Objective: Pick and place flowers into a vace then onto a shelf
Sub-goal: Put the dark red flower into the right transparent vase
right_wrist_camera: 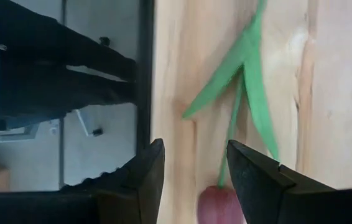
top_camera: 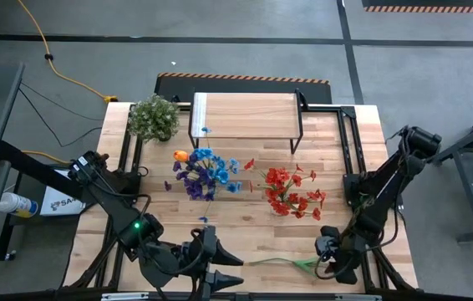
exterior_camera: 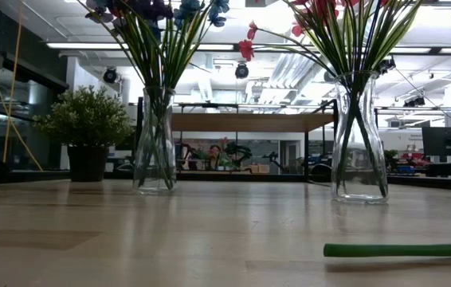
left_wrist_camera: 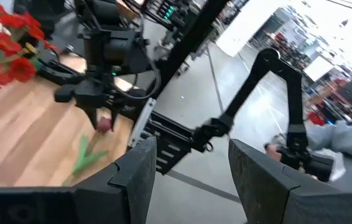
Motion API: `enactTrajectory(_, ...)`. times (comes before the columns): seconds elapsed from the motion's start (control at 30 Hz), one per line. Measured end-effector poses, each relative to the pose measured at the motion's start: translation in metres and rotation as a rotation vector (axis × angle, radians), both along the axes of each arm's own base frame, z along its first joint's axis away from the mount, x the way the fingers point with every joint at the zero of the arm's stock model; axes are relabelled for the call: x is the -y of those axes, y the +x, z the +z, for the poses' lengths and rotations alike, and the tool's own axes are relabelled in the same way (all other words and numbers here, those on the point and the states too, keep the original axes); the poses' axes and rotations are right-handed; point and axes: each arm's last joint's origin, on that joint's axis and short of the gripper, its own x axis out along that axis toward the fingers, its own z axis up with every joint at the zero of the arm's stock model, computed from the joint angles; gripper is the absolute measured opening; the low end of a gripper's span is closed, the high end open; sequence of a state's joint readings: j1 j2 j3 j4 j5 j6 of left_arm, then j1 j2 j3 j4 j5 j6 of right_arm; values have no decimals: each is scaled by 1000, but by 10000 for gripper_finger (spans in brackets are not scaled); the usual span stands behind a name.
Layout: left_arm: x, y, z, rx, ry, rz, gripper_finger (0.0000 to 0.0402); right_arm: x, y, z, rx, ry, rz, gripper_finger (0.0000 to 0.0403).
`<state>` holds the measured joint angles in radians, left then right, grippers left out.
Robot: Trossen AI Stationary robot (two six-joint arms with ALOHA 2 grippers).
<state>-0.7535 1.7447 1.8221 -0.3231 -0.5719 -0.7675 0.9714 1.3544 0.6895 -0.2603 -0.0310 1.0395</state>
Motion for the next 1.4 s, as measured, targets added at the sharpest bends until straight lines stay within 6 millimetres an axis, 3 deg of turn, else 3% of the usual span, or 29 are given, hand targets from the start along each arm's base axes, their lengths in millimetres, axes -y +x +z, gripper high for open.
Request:
enactTrajectory(0.47, 2, -1, -1, -25, -32, -64, 232, -15, 2, -30, -93, -32, 4, 165)
enactTrajectory(1.4, 1, -1, -3, -40, -18, -61, 232, -14, -4, -32, -98, -95, -37, 165)
